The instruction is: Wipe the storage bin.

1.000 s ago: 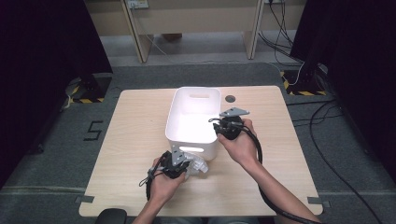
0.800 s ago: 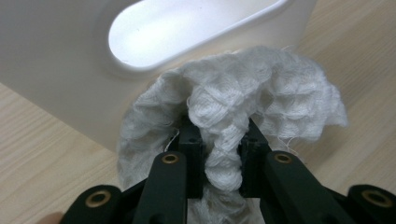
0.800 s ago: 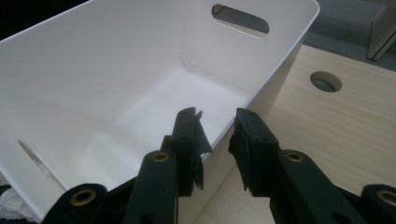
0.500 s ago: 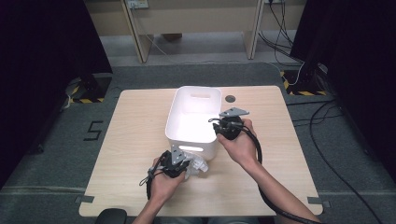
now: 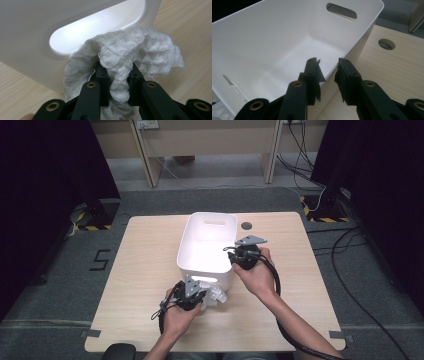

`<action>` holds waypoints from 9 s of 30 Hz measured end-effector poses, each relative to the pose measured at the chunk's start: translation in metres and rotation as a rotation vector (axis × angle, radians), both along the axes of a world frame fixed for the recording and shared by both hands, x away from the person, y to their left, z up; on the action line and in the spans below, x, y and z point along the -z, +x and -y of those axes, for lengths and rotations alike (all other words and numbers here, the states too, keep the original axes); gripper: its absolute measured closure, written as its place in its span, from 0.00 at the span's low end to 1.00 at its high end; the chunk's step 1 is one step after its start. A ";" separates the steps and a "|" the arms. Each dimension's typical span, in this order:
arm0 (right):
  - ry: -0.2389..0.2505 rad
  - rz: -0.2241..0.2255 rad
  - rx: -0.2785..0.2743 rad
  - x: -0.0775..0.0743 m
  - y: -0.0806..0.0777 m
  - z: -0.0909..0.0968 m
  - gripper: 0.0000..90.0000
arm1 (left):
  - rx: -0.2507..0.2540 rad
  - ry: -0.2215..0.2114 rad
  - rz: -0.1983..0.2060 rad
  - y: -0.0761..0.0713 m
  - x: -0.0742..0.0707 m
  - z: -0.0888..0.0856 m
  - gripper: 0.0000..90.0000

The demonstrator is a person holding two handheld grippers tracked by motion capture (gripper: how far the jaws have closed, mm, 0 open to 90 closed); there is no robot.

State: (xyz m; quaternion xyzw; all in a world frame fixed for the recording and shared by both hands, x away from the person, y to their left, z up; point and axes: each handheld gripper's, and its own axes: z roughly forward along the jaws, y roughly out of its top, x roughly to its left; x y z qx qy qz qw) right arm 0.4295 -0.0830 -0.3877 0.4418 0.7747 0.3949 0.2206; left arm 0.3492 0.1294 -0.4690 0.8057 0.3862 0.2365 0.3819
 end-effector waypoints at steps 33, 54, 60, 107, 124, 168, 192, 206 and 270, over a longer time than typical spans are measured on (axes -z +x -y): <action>-0.001 0.007 0.004 0.000 -0.001 -0.001 0.78 | -0.005 -0.046 0.087 -0.010 -0.044 0.006 0.85; -0.005 0.011 0.000 0.000 -0.001 -0.002 0.78 | 0.000 -0.038 0.090 -0.009 -0.049 0.007 0.85; -0.006 0.013 -0.003 0.000 -0.001 -0.002 0.78 | 0.003 -0.038 0.085 -0.008 -0.048 0.008 0.85; -0.004 0.015 -0.010 0.000 -0.001 -0.003 0.78 | 0.023 -0.015 0.048 0.000 -0.025 0.016 0.84; -0.007 0.019 -0.012 0.000 -0.002 -0.003 0.78 | 0.035 0.007 0.030 0.001 -0.014 0.019 0.84; -0.002 0.021 -0.022 0.000 -0.002 -0.006 0.79 | 0.026 0.017 -0.042 0.012 0.009 0.021 0.84; -0.001 0.024 -0.020 0.001 -0.001 -0.005 0.79 | 0.048 -0.035 -0.016 0.011 -0.001 0.029 0.86; -0.001 0.026 -0.021 0.001 -0.001 -0.005 0.79 | 0.060 -0.051 0.016 0.007 -0.018 0.033 0.86; -0.008 0.031 -0.025 0.001 -0.001 -0.006 0.79 | 0.103 -0.066 0.087 0.007 -0.048 0.050 0.85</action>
